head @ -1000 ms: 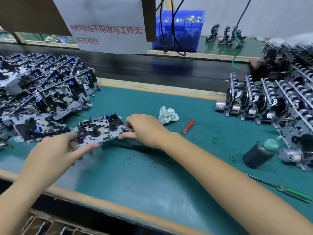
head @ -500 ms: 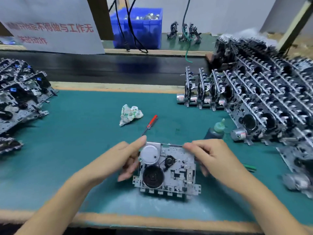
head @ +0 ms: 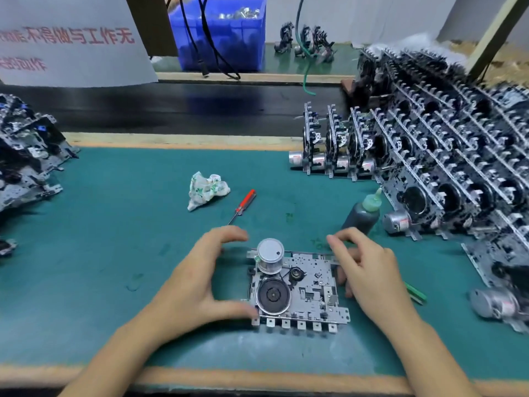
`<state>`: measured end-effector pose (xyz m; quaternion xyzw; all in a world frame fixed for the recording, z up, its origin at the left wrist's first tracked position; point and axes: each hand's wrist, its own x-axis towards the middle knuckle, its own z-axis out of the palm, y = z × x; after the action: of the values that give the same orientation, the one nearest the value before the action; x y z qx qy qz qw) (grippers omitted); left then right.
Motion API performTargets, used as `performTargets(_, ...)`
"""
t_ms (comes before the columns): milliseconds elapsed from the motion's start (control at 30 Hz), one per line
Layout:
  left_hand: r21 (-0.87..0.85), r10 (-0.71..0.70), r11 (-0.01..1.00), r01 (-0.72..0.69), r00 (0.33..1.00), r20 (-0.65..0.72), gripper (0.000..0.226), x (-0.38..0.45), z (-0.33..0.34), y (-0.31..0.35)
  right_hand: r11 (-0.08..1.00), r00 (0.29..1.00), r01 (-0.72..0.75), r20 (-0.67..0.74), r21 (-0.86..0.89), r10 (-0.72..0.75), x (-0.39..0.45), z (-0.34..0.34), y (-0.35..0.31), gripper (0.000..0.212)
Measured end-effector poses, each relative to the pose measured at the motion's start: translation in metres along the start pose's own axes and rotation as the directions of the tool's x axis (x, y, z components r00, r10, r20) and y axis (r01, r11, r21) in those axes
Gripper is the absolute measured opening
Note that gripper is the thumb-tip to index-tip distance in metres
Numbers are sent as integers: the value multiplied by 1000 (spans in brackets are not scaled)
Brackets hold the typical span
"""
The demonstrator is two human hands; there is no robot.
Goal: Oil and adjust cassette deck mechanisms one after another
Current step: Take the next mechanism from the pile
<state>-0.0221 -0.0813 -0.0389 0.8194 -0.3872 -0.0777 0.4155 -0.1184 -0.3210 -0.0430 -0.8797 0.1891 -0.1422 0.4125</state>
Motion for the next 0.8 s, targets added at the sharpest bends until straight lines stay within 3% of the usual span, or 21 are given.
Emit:
performTargets(33, -22, 19, 1000, -17, 995, 101, 94, 0, 1, -3, 1000, 1000, 9, 3, -6, -9, 0, 0, 0, 32)
performTargets(100, -3, 50, 999, -50, 973, 224, 110, 2, 4, -3, 998, 999, 35, 17, -52, -34, -1, 1, 1, 33)
performTargets(233, 68, 103, 991, -119, 972, 209, 92, 7, 9, -2, 998, 999, 45, 27, -50, -44, -1, 2, 0, 34)
performTargets(500, 143, 114, 980, -137, 981, 158, 93, 3, 16, 11, 995, 998, 57, 43, -88, -54, -1, 1, 3, 33)
performTargets(633, 206, 108, 967, -149, 975, 196, 106, 1, 21, 16, 993, 997, 66, 44, -100, -61, -1, 2, 4, 32)
performTargets(800, 252, 104, 960, -125, 990, 96, 94, 2, 31, 21, 992, 997, 72, 36, -108, -69, -1, 2, 4, 33)
